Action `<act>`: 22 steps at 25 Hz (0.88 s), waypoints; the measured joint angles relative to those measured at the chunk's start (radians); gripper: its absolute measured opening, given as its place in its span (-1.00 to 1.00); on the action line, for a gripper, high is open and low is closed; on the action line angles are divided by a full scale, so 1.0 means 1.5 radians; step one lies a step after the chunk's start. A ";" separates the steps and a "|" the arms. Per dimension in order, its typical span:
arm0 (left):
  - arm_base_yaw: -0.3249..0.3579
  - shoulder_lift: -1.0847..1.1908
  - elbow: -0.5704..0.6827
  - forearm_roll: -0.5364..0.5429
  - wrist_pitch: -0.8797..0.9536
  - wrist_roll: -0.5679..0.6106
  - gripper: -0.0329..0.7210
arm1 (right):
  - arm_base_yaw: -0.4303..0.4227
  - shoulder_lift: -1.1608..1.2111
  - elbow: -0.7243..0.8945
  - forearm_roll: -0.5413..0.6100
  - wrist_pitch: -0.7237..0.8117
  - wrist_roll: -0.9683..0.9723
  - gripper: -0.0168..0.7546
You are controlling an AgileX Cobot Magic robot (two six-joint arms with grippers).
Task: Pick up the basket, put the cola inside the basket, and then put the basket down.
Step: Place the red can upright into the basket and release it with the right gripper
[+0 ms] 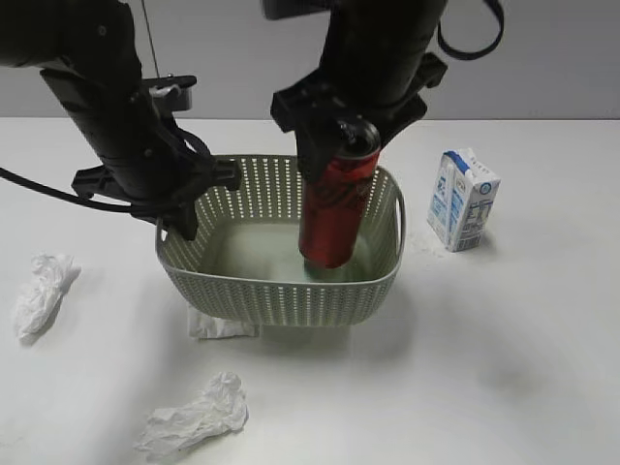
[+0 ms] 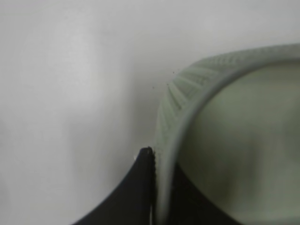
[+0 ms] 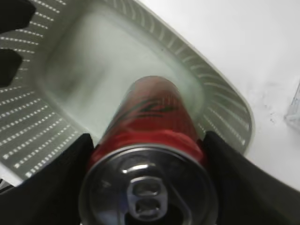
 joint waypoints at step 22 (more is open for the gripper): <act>0.000 0.001 0.000 -0.001 0.002 0.001 -0.92 | -0.055 -0.034 -0.149 -0.037 0.000 -0.006 0.67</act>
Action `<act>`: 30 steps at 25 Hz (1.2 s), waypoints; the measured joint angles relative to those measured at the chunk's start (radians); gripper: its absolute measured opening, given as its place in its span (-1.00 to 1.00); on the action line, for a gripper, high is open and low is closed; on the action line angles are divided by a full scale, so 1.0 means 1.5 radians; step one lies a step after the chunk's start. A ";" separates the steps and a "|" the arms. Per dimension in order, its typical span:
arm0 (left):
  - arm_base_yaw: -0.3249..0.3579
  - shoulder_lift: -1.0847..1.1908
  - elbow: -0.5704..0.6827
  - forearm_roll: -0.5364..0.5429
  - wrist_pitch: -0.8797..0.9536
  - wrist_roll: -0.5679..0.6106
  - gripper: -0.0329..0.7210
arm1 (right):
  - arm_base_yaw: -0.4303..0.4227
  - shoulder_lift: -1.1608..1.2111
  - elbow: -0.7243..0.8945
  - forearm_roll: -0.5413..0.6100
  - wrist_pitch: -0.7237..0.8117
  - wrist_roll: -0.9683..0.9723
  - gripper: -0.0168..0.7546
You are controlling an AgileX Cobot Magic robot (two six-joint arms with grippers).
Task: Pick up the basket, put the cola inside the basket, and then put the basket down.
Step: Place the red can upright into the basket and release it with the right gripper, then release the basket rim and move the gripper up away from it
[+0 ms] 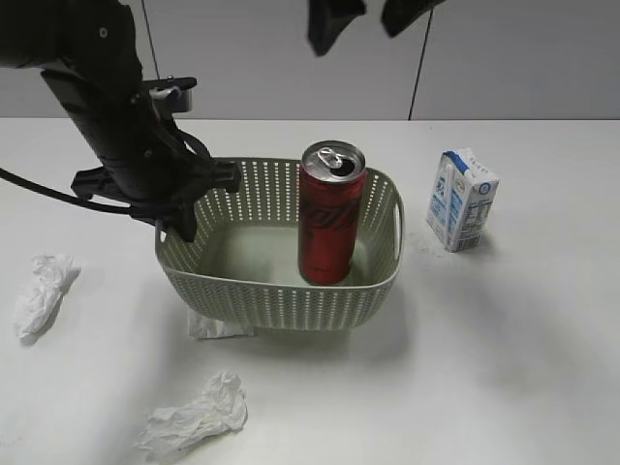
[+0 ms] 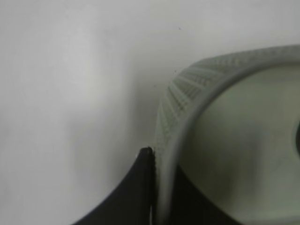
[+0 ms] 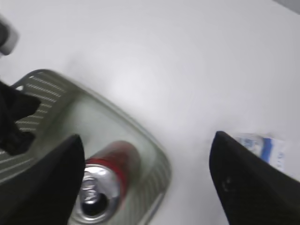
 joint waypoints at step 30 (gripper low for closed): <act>0.000 0.137 -0.143 -0.039 0.020 -0.077 -0.92 | -0.255 -1.048 0.905 -0.029 -0.098 -0.061 0.58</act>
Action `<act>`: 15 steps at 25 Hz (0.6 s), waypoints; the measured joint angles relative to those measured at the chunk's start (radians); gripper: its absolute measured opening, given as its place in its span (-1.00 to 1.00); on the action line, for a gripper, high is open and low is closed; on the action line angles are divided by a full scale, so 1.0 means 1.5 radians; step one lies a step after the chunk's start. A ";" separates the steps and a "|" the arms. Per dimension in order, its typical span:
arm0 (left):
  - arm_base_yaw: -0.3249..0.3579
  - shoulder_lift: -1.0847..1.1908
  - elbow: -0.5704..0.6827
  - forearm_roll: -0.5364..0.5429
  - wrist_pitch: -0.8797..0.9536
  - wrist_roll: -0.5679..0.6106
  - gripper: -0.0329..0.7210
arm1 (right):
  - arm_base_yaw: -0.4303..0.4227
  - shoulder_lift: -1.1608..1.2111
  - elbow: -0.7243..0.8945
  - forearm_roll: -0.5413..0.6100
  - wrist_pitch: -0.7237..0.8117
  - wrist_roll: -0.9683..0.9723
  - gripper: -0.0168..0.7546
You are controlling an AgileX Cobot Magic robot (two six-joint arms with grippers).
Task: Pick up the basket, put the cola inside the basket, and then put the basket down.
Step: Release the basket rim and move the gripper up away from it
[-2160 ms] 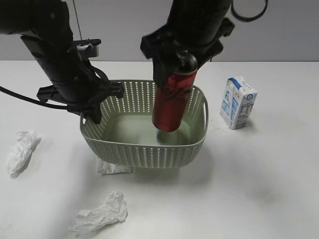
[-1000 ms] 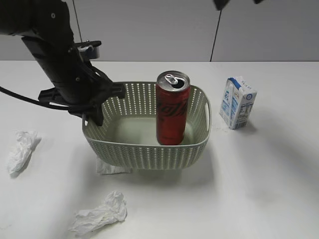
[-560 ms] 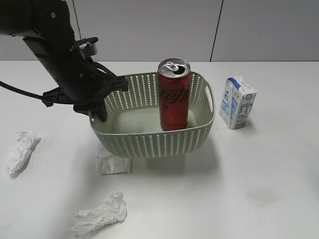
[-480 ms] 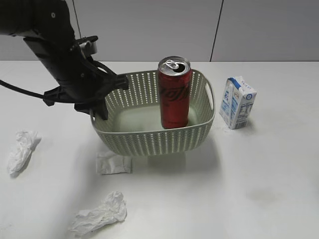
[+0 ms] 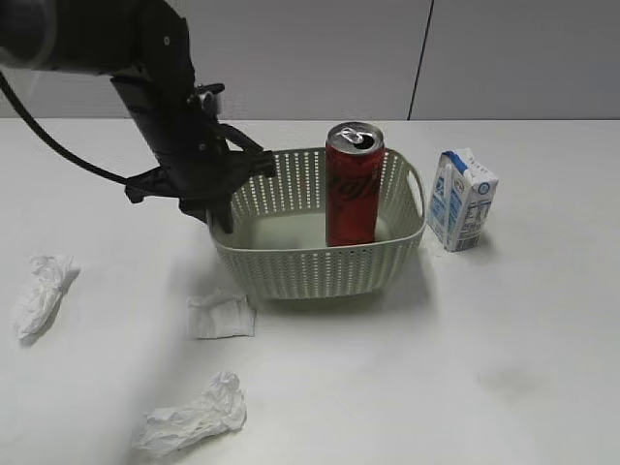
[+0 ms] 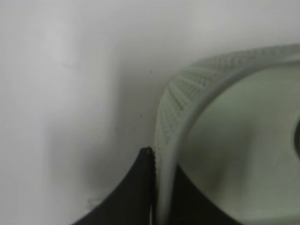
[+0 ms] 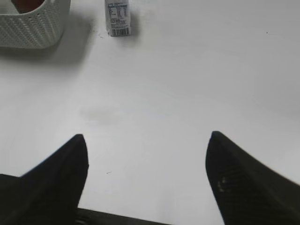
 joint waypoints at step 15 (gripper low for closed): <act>0.004 0.022 -0.004 -0.020 -0.026 0.070 0.78 | -0.001 -0.221 0.135 -0.024 -0.058 0.026 0.57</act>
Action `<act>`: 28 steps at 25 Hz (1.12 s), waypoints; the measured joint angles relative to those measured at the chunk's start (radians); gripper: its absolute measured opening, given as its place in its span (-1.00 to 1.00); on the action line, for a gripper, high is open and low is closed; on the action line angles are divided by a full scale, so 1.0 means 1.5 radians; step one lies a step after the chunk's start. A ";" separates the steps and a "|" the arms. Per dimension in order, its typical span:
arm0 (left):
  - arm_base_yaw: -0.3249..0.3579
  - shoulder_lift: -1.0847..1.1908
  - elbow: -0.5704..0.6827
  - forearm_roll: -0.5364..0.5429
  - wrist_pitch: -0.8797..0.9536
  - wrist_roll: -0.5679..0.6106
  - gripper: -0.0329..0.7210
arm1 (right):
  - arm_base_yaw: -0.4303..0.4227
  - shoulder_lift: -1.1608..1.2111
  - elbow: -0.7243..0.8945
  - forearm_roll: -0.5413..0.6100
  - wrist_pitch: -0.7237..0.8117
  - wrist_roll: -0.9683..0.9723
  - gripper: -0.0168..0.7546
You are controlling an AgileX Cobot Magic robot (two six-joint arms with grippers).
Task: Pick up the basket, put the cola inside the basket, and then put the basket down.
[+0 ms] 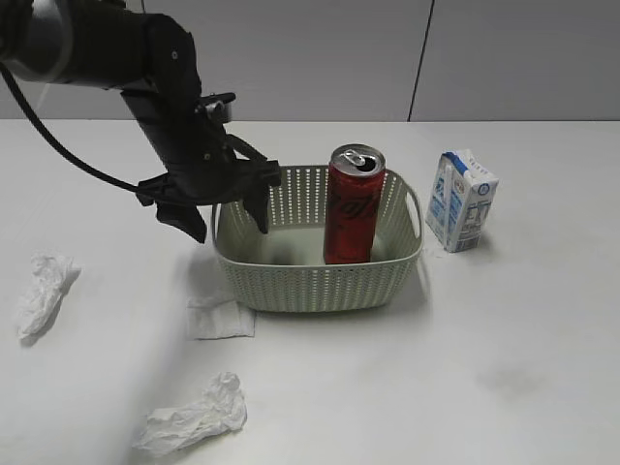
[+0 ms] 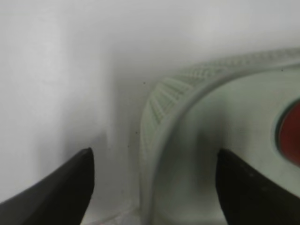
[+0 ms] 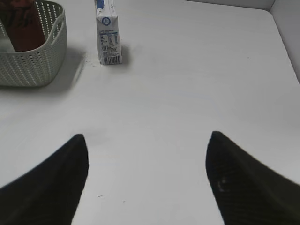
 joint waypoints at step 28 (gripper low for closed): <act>0.301 -0.289 0.068 0.146 0.187 0.241 0.73 | -0.106 0.000 0.001 -0.004 -0.005 0.001 0.57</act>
